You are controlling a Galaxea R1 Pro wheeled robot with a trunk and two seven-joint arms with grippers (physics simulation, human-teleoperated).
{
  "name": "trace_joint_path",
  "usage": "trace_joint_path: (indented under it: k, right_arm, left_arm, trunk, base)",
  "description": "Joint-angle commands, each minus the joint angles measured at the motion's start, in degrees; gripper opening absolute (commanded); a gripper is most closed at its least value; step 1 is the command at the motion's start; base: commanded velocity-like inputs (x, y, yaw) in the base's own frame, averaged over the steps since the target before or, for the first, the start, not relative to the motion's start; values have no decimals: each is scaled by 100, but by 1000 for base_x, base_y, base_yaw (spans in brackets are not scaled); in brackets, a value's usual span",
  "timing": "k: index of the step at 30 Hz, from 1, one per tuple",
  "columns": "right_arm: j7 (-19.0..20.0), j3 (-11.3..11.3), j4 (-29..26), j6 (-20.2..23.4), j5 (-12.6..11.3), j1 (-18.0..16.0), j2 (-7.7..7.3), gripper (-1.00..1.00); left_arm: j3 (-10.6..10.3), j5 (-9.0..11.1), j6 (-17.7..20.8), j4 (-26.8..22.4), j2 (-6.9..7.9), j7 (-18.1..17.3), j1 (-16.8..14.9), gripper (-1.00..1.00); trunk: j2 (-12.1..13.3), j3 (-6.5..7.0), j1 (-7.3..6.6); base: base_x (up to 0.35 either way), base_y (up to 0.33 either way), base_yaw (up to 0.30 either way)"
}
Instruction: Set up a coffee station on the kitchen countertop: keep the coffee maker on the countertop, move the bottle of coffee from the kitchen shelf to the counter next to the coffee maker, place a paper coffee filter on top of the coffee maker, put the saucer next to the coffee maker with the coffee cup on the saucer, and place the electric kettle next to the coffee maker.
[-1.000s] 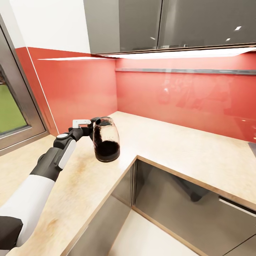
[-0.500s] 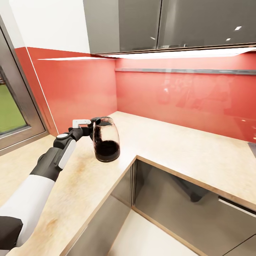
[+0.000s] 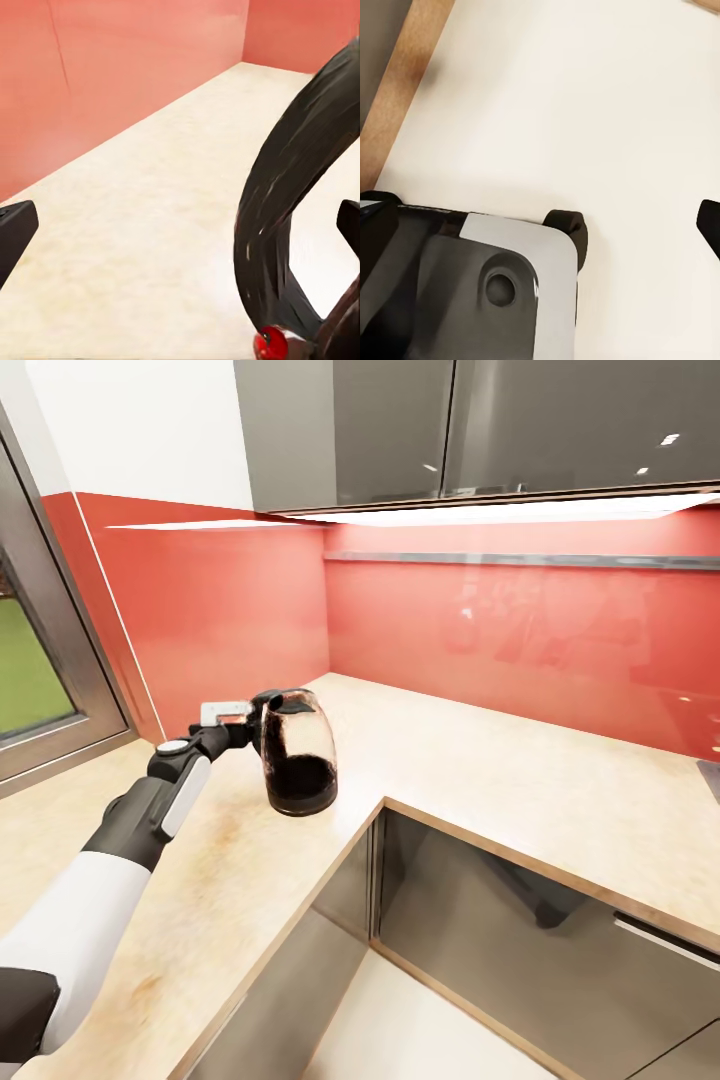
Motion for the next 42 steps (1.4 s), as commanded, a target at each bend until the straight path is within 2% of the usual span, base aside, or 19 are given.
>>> trace_joint_path:
  k: [1, 4, 7, 21, 27, 30, 32, 42]
  right_arm:
    - [23, 49, 24, -37, -47, -12, 1, 100]
    - [23, 48, 24, -37, -48, -12, 1, 100]
    - [23, 49, 24, -37, -47, -12, 1, 100]
    - [23, 52, 24, -37, -47, -12, 1, 100]
    - [23, 52, 24, -37, -44, -12, 1, 100]
    - [23, 55, 24, -37, -45, -12, 1, 100]
    - [23, 54, 24, -37, -47, -12, 1, 100]
    - [23, 56, 24, -37, -47, -12, 1, 100]
  left_arm:
    - [-24, 65, -16, 1, 36, 53, -2, 100]
    - [-27, 68, -216, 31, 144, 20, -3, 100]
    - [-28, 64, -306, 43, 188, -182, -4, 100]
    - [-44, 67, -338, 57, 196, -305, -4, 100]
    - [-82, 71, -406, 446, 195, -344, -5, 100]
    - [-99, 67, -555, 608, 192, -773, -5, 100]
    - [-100, 65, -582, 626, 191, -894, -5, 100]
    - [-99, 63, -645, 659, 186, -1114, -5, 100]
  trunk:
    - [-4, -6, 0]
    - [-4, -6, 0]
    - [-4, -6, 0]
    - [-4, -6, 0]
    - [-4, -6, 0]
    - [-4, -6, 0]
    - [-4, -6, 0]
    - [-4, -6, 0]
  base:
    - [0, 0, 0]
    - [0, 0, 0]
    - [0, 0, 0]
    - [0, 0, 0]
    - [0, 0, 0]
    - [0, 0, 0]
    - [0, 0, 0]
    - [0, 0, 0]
